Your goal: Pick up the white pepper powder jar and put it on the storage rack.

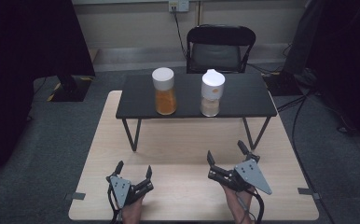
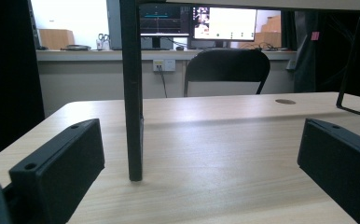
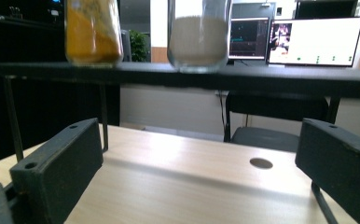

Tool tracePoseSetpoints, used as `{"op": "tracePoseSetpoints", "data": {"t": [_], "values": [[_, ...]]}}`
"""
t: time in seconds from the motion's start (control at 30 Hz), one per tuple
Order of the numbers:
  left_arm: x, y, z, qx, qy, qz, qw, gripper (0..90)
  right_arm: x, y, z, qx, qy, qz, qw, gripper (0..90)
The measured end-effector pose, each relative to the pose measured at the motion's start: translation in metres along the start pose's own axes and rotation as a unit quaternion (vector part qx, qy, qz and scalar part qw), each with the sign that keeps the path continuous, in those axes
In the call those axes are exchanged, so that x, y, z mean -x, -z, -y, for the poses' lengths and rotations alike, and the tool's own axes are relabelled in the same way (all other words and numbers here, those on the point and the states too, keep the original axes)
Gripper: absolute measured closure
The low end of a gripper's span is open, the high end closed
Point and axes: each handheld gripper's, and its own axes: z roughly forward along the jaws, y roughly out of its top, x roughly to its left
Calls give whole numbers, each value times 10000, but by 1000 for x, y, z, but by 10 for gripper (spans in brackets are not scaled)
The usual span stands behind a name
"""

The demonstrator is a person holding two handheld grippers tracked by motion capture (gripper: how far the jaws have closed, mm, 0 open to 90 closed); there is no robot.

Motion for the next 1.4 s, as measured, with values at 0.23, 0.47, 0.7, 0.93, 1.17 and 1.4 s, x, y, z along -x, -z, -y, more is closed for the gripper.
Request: {"op": "tracePoseSetpoints", "data": {"t": [0.23,0.47,0.7,0.93,1.17,1.4], "values": [[0,0,0,0,-1,0,10000,0,-2,4,14,-118,-50,41,9999,0],[0,1,0,-2,-5,12,10000,0,-1,11,27,-106,-82,146,9998,0],[0,1,0,-2,-6,13,10000,0,-3,16,40,-124,-104,253,9995,0],[-1,1,0,-2,-7,18,10000,0,-9,16,54,-283,-51,411,9987,0],[0,1,0,-3,-6,18,10000,0,-11,17,63,-295,18,511,9983,0],[-1,1,0,-3,-8,19,10000,0,-12,16,73,-333,86,526,9980,0]]}}
